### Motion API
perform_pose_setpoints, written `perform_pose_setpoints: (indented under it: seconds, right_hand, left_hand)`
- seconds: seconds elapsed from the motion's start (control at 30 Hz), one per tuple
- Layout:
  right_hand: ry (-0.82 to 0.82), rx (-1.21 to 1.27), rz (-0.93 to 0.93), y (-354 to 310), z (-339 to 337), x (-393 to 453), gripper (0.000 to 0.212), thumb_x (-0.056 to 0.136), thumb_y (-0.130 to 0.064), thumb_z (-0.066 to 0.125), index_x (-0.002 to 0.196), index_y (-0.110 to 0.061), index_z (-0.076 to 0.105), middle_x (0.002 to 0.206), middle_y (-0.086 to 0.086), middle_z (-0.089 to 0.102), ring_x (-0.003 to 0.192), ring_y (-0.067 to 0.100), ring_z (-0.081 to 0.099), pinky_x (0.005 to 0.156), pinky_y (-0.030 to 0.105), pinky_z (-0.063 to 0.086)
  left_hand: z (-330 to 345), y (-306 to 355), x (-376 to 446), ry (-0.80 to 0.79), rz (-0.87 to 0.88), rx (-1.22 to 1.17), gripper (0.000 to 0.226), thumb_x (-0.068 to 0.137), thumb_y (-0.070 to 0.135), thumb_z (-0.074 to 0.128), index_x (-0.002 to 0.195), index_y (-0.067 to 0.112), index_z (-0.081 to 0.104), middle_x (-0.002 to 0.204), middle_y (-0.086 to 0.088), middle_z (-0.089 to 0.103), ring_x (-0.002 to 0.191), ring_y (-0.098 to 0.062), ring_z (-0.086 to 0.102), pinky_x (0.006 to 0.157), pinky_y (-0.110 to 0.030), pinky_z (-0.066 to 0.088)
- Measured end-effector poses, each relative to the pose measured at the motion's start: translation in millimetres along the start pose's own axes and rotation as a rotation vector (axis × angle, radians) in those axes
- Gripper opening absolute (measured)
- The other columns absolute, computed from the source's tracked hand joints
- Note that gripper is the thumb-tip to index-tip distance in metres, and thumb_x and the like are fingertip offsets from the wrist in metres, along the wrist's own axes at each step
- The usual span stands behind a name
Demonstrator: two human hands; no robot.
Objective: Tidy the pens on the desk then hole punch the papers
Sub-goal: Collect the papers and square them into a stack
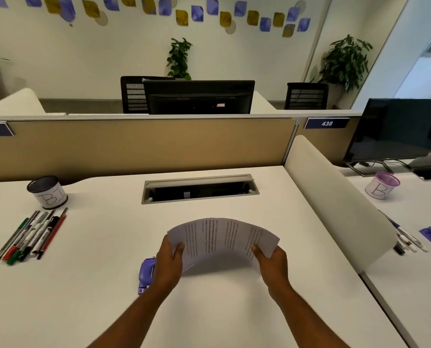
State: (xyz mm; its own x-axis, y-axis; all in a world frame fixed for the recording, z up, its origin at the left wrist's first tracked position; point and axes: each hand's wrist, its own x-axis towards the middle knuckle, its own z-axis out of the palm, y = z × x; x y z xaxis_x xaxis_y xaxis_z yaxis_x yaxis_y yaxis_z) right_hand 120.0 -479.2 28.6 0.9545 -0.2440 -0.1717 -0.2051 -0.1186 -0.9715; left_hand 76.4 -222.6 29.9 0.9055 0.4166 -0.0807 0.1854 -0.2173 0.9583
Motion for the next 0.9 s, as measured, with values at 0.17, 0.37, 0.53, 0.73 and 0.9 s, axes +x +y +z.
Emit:
perform_pose_setpoints:
  seconds: [0.17,0.37,0.53,0.73,0.9]
  right_hand:
    - [-0.024,0.006,0.010,2,1,4,0.030,0.090,-0.015,0.076,0.119,-0.015,0.066,0.098,-0.008,0.070,0.096,0.021,0.068,0.077,0.027,0.057]
    - [-0.009,-0.023,-0.031,-9,-5,11,0.045,0.089,-0.013,0.078,0.125,-0.025,0.056,0.113,0.000,0.070,0.105,0.028,0.070,0.076,0.031,0.059]
    - [0.085,-0.323,-0.178,-50,-7,23,0.093,0.077,-0.023,0.089,0.151,-0.027,0.033,0.151,0.005,0.047,0.133,0.027,0.052,0.102,0.049,0.053]
    - [-0.551,-0.742,-0.342,-97,0,38,0.053,0.086,-0.034,0.079,0.133,-0.034,0.054,0.132,-0.005,0.067,0.115,0.016,0.066,0.095,0.034,0.057]
    - [-0.719,-0.801,-0.322,-93,8,34,0.024,0.097,-0.030,0.065,0.120,-0.023,0.070,0.121,0.001,0.073,0.088,0.018,0.072,0.078,0.028,0.061]
  left_hand:
    - [-1,-7,4,-0.012,-0.019,0.033,0.032,0.102,0.018,0.050,0.134,0.021,0.045,0.114,0.000,0.062,0.103,-0.020,0.061,0.073,-0.027,0.055]
    - [-12,12,17,-0.028,0.073,0.171,0.023,0.103,0.018,0.045,0.126,0.021,0.047,0.101,0.007,0.062,0.087,-0.013,0.067,0.061,-0.018,0.050]
    - [-31,48,45,-0.189,0.209,0.377,0.019,0.104,0.019,0.041,0.120,0.025,0.049,0.104,0.004,0.066,0.081,-0.009,0.066,0.062,-0.020,0.049]
    - [-34,86,62,-0.378,0.351,0.588,0.018,0.102,0.017,0.043,0.116,0.026,0.051,0.110,0.003,0.063,0.093,-0.020,0.064,0.075,-0.032,0.052]
    - [-31,95,64,-0.380,0.380,0.649,0.014,0.101,0.020,0.046,0.112,0.028,0.050,0.116,-0.002,0.065,0.095,-0.022,0.065,0.078,-0.037,0.057]
